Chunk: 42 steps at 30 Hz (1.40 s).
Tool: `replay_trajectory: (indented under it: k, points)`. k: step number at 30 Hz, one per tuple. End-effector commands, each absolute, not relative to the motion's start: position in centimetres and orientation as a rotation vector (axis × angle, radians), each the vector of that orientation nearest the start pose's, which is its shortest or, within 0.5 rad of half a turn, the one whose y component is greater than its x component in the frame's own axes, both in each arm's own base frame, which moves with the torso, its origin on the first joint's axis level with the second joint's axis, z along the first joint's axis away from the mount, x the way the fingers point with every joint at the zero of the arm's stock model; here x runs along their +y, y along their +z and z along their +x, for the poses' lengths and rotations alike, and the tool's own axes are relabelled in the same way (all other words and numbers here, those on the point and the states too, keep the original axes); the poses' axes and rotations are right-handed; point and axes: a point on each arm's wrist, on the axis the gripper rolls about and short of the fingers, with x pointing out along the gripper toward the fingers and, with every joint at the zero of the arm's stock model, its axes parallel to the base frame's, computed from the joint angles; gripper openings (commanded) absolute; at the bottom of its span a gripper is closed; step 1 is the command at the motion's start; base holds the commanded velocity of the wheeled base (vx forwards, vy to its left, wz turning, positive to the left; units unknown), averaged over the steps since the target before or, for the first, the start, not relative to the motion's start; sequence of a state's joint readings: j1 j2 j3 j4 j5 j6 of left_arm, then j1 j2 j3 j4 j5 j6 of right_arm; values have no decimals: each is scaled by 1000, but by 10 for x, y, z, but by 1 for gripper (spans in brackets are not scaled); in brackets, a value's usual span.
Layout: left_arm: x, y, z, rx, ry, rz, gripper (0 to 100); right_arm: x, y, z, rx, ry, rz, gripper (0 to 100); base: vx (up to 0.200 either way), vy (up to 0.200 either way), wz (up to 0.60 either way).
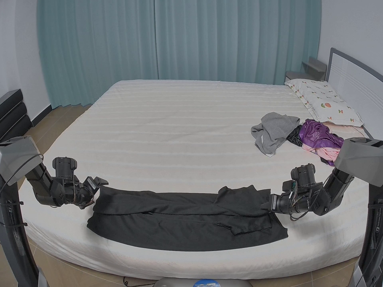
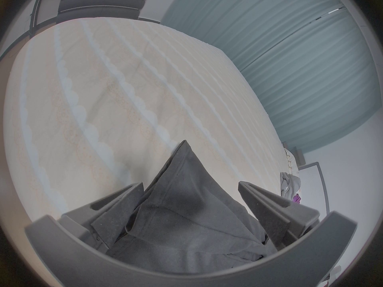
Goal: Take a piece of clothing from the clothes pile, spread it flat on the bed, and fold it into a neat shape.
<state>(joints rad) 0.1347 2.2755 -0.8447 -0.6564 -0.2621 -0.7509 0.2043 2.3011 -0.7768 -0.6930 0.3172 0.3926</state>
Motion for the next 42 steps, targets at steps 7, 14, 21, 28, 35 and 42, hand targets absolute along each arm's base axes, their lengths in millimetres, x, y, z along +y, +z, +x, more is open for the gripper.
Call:
replay_trajectory:
  k: [7, 14, 21, 28, 35, 42]
  points:
    - [42, -4, 345, 822, 144, -771, 100, 75, -8, 330, 916, 306, 458, 100, 0, 0, 0]
    - [33, -6, 353, 822, 105, -729, 100, 65, 6, 308, 828, 268, 599, 100, 0, 0, 0]
    - [30, -13, 340, 880, 93, -669, 0, 51, 4, 294, 771, 224, 678, 100, 0, 0, 0]
    - [33, -9, 332, 912, 146, -618, 0, 47, 0, 289, 795, 190, 736, 100, 0, 0, 0]
    - [37, 10, 348, 771, 174, -674, 0, 51, -3, 287, 813, 191, 744, 100, 0, 0, 0]
    - [42, 17, 356, 635, 160, -721, 0, 51, -4, 287, 819, 191, 746, 100, 0, 0, 0]
